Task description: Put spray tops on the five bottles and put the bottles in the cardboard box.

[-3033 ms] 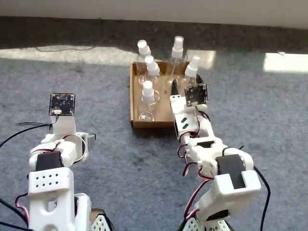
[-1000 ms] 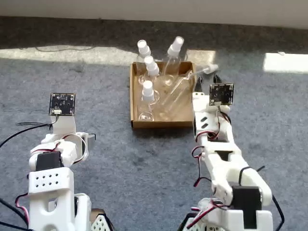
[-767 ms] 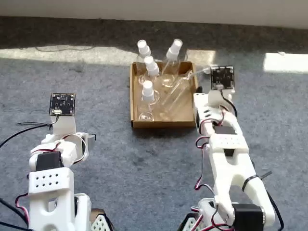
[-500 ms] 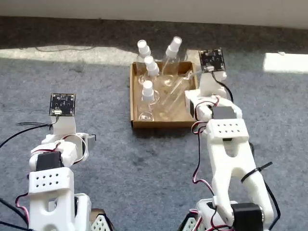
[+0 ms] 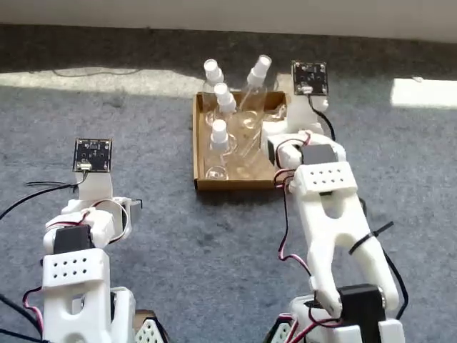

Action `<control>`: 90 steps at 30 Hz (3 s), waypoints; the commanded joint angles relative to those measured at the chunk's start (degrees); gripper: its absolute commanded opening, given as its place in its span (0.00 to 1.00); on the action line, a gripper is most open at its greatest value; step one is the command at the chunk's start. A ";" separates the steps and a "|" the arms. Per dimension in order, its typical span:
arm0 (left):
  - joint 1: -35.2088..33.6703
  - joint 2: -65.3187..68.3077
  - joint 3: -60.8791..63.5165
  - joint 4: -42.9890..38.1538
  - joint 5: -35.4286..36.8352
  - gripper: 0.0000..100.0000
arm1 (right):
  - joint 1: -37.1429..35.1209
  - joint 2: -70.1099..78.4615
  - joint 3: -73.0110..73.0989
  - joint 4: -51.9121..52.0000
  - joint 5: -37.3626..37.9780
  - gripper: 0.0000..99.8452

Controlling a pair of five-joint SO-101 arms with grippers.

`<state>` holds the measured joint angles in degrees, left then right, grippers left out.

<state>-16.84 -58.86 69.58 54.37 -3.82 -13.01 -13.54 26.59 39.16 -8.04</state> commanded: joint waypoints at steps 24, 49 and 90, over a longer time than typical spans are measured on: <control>-0.22 -3.21 1.36 -0.88 0.26 0.25 | -0.66 -10.51 3.91 -3.03 -3.60 0.11; 1.54 -3.21 1.54 -0.88 0.18 0.25 | -3.56 18.68 -14.20 -0.48 -10.99 0.21; 1.54 -3.21 1.54 -0.79 0.18 0.25 | -4.44 18.77 -13.76 -2.15 -14.33 0.33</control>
<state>-16.48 -61.14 71.34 54.37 -3.82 -16.97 5.80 15.87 37.85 -21.76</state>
